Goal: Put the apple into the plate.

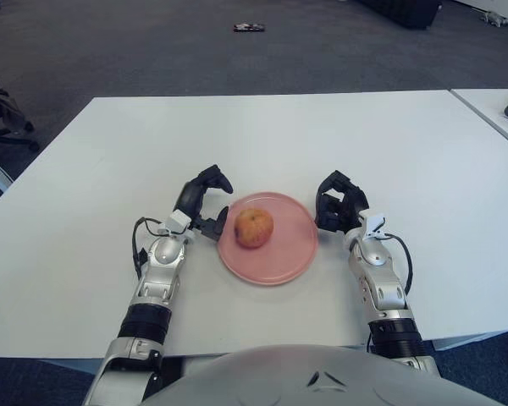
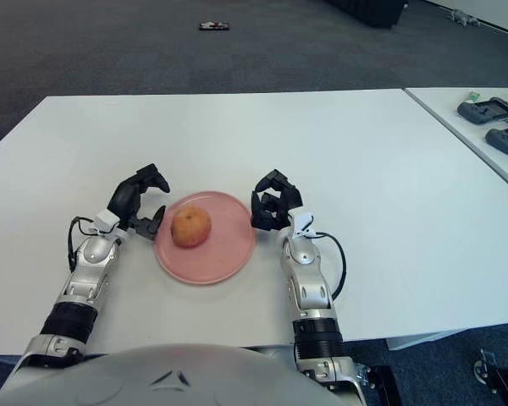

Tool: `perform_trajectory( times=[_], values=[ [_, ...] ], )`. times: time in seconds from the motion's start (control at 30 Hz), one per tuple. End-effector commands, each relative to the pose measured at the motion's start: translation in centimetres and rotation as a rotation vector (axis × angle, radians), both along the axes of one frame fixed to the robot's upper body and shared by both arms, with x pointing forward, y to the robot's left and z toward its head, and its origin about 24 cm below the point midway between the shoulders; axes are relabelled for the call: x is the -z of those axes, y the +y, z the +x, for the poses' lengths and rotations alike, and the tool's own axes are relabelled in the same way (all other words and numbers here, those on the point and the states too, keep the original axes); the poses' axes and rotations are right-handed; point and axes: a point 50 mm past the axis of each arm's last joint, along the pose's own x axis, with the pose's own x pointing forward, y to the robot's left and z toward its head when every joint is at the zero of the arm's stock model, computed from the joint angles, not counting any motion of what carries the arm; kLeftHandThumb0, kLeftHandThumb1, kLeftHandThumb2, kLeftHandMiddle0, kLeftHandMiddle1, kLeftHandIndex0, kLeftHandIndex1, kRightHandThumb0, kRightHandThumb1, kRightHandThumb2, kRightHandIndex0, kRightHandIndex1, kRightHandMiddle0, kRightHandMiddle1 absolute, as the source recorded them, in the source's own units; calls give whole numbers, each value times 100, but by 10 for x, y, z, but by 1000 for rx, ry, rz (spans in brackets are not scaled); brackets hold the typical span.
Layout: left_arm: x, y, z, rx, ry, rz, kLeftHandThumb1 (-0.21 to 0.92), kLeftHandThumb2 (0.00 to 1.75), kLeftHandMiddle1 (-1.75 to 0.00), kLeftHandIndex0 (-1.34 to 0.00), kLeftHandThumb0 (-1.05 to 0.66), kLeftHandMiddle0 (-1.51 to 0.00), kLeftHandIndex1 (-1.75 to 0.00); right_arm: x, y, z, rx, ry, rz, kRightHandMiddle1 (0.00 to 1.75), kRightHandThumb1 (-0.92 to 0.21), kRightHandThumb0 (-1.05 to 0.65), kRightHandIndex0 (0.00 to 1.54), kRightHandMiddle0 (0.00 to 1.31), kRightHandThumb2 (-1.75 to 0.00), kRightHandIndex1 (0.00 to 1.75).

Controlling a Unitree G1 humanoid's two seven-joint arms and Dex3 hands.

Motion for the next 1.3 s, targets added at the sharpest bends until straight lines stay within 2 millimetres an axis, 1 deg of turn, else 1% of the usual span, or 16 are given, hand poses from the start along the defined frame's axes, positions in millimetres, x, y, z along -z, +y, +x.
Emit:
perform_trajectory(
  times=[0.0,0.17,0.33,0.6,0.63,0.83,1.0,1.27],
  values=[
    [9,5,-3,-68,16,-40,-11,175,-158,-71,0,-99,-175,-6,0,4,-6,-26,2,175,-34,-47,100,60,-130,175],
    [20,7,-5,-138,42,-166,-11,175,-159,-71,0,-98,-175,-5,-2,3,1,-28,1,175,-32,-48,104,61,-132,175],
    [32,8,-6,-217,88,-330,-10,175,-161,-69,0,-97,-175,-1,-5,0,21,-20,15,175,-32,-48,103,61,-132,175],
    [42,9,-8,-243,123,-478,-9,174,-164,-68,0,-96,-175,5,-11,-2,53,-8,40,175,-34,-47,103,60,-130,175],
    [43,9,-8,-245,127,-487,-8,174,-168,-68,0,-94,-173,6,-12,-3,57,-6,44,175,-34,-47,103,59,-130,175],
    [49,9,-10,-265,180,-472,-6,174,-174,-67,-1,-92,-171,8,-16,-5,98,7,57,175,-34,-47,104,59,-129,175],
    [54,9,-11,-273,219,-456,-5,174,-175,-65,-1,-92,-171,13,-24,-10,138,26,49,175,-33,-48,107,60,-131,175],
    [55,9,-12,-279,249,-374,-5,175,-175,-64,-1,-92,-173,21,-33,-16,174,39,52,175,-30,-49,112,62,-134,175]
  ],
)
